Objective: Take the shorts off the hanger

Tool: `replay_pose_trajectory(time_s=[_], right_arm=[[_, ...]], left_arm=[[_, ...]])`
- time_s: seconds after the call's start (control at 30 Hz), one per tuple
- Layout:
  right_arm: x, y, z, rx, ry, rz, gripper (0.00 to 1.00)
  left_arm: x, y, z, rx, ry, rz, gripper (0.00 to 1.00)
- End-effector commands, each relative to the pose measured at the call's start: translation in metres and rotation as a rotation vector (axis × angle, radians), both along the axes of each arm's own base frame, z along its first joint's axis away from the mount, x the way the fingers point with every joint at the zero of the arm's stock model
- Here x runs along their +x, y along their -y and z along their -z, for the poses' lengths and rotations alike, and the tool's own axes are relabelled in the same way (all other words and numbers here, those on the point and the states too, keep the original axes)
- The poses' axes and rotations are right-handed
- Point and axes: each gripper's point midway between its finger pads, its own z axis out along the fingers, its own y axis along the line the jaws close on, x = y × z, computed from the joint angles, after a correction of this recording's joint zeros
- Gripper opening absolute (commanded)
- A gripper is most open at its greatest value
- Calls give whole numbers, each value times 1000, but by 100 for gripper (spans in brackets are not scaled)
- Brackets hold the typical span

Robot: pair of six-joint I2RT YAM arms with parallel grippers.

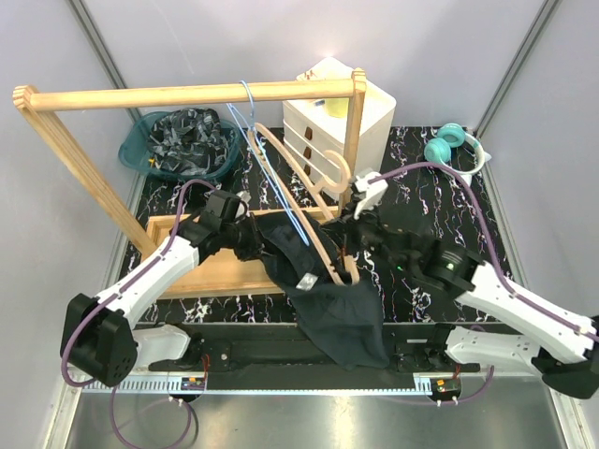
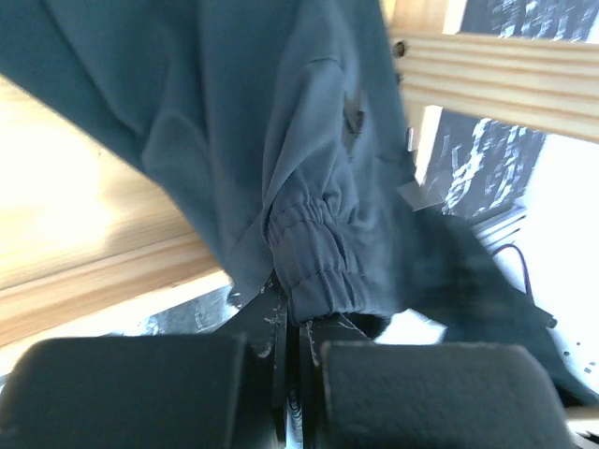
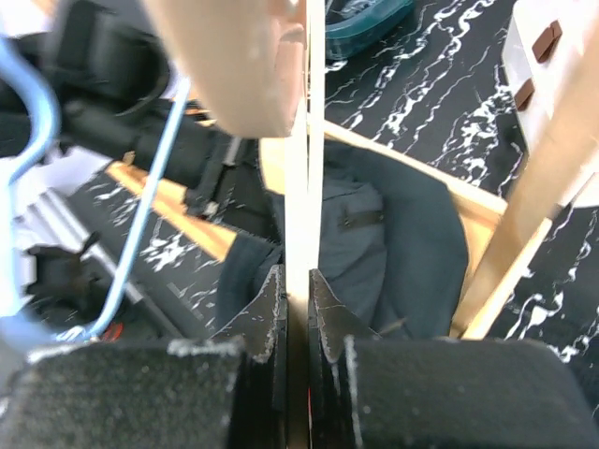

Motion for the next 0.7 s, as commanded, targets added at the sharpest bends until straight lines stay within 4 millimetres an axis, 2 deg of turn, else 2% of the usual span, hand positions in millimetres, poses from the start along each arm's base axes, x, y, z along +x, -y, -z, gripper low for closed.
replay_pose_trajectory(time_s=[0.0, 0.13, 0.23, 0.5, 0.6, 0.67], right_arm=[[27, -13, -53, 97, 151, 70, 0], [39, -14, -54, 92, 142, 135, 0], [39, -9, -45, 59, 104, 155, 0], [2, 23, -32, 10, 0, 92, 0], [-9, 36, -56, 24, 1, 82, 0], [-12, 43, -59, -5, -7, 88, 0]], left_arm=[[13, 12, -31, -77, 92, -10, 0], [11, 12, -35, -81, 108, -9, 0], [10, 11, -35, -78, 112, -10, 0], [12, 6, -41, -47, 138, -12, 0], [15, 6, -45, -45, 147, -15, 0], [16, 6, -46, -47, 146, -16, 0]])
